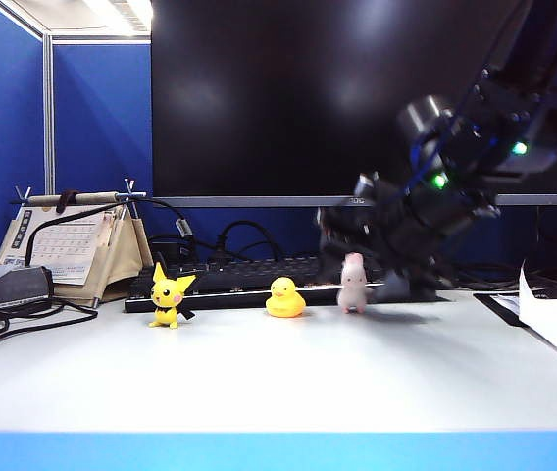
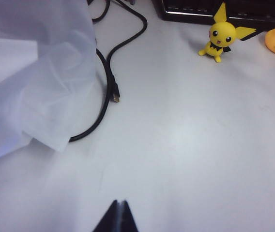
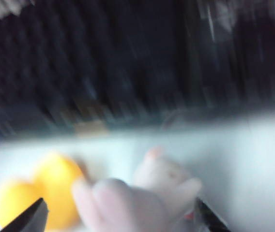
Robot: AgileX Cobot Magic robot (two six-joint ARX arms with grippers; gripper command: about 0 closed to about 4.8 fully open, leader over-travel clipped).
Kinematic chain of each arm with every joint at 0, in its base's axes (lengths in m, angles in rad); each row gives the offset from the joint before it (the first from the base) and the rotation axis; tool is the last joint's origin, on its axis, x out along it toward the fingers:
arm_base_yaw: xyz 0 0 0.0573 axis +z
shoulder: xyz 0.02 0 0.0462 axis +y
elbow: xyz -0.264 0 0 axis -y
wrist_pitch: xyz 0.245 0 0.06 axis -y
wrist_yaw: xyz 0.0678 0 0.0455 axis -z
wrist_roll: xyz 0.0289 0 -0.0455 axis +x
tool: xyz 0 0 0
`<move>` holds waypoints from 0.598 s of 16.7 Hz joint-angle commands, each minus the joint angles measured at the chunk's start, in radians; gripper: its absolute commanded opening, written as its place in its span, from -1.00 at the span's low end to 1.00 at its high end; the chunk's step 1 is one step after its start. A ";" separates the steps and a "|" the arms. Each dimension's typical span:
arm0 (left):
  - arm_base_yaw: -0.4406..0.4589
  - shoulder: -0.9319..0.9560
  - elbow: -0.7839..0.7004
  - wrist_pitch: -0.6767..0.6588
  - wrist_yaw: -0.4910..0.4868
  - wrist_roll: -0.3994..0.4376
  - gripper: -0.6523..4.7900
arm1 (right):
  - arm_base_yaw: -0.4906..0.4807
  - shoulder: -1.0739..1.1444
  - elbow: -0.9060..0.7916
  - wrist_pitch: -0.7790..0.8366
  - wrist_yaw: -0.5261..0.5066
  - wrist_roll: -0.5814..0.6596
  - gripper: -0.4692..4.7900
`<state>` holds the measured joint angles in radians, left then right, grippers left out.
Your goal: Pick up the doll with a different color than the other dolls and place it near you.
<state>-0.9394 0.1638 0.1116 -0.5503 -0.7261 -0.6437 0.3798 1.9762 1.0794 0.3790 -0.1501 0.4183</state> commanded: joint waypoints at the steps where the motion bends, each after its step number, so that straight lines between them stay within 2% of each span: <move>1: 0.001 0.002 0.000 -0.002 -0.003 0.004 -0.78 | 0.001 -0.005 0.034 0.014 0.022 -0.004 0.64; 5: 0.001 0.002 0.000 -0.002 -0.003 0.004 -0.78 | 0.001 0.045 0.035 -0.018 0.018 -0.002 0.64; 8: 0.001 0.002 0.000 -0.002 -0.003 0.004 -0.78 | 0.001 0.060 0.035 -0.024 0.018 0.001 0.52; 9: 0.001 0.002 0.000 -0.001 -0.003 0.004 -0.78 | 0.001 0.060 0.035 -0.007 0.018 0.001 0.11; 10: 0.001 0.002 0.000 -0.002 -0.003 0.004 -0.78 | 0.001 0.060 0.035 -0.004 0.018 0.001 -0.06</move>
<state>-0.9394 0.1642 0.1116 -0.5503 -0.7261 -0.6437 0.3798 2.0407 1.1137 0.3592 -0.1314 0.4179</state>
